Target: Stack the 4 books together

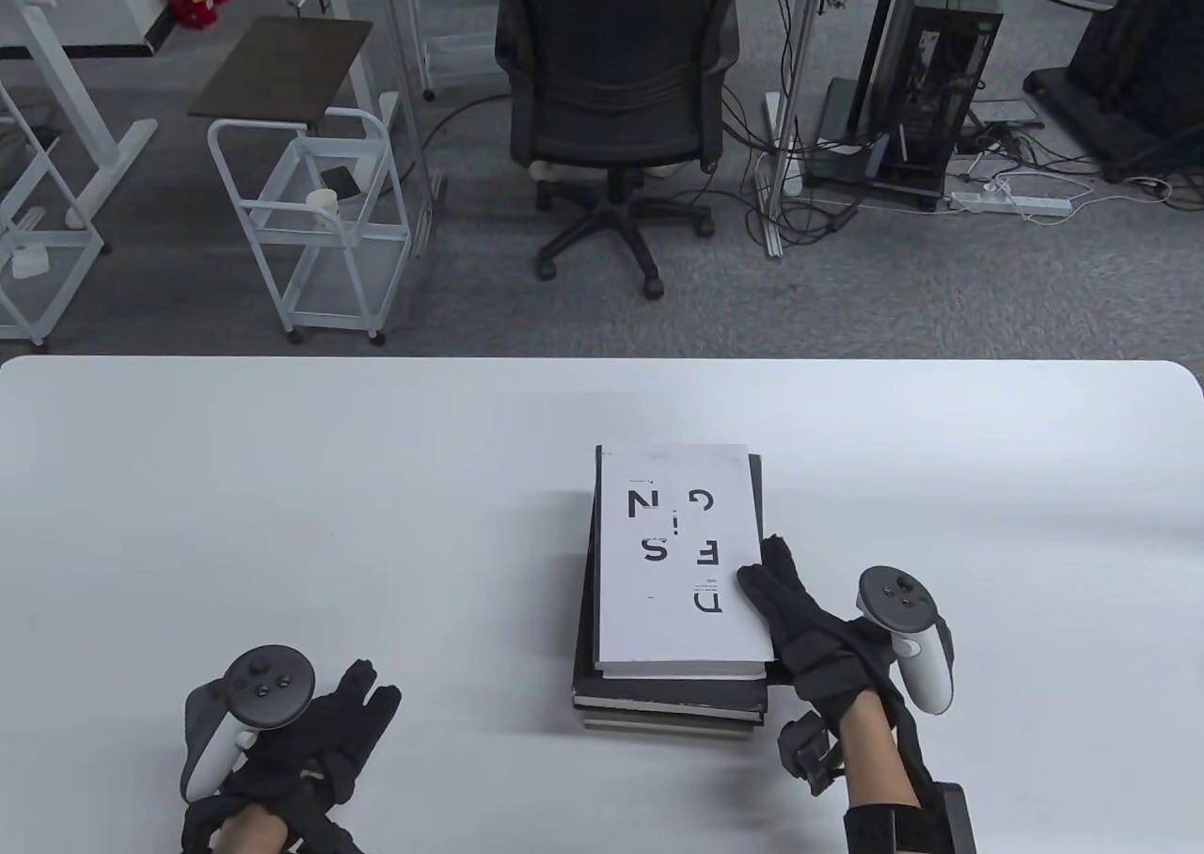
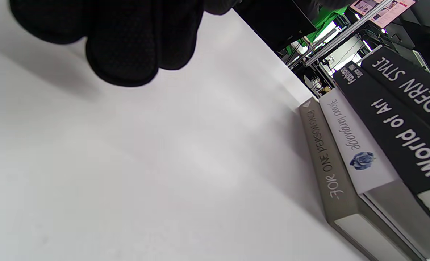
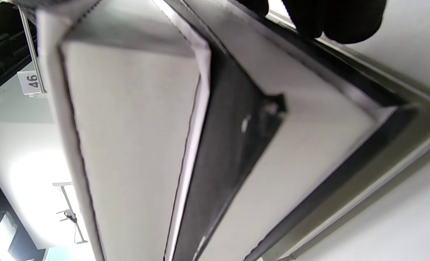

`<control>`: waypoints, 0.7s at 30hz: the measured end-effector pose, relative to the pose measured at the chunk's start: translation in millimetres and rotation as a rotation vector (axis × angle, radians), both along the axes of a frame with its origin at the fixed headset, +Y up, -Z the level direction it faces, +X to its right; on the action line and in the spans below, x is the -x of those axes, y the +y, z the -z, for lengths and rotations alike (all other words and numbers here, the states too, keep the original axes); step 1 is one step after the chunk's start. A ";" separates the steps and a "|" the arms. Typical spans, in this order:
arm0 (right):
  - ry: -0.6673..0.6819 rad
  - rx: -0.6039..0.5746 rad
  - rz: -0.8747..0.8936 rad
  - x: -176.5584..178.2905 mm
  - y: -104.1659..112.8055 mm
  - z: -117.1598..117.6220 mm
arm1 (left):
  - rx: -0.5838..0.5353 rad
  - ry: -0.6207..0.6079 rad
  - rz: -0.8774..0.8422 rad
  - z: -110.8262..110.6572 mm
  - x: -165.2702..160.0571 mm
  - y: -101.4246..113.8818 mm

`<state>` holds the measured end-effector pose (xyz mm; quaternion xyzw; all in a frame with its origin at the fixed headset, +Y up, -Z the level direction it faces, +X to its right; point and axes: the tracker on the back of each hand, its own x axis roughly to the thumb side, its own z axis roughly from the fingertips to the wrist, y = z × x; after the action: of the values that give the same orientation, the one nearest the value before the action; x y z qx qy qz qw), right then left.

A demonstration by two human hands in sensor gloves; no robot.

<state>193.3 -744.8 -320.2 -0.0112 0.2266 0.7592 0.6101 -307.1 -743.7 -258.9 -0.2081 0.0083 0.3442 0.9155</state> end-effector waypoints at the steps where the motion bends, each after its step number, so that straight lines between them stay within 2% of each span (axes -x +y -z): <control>1: 0.006 -0.004 -0.002 3.3 -0.2 0.1 | 0.003 -0.001 0.000 -0.1 -0.1 0.0; 10: 0.085 -0.024 -0.057 44.7 5.7 -3.0 | 0.012 -0.002 0.004 -0.4 -1.2 0.3; 21: 0.149 -0.035 -0.093 81.8 9.9 -19.2 | 0.010 -0.003 0.004 -0.1 -1.2 0.2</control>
<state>111.5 -734.9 -301.0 0.0454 0.2572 0.7891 0.5560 -305.9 -743.5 -258.8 -0.2131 0.0092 0.3420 0.9152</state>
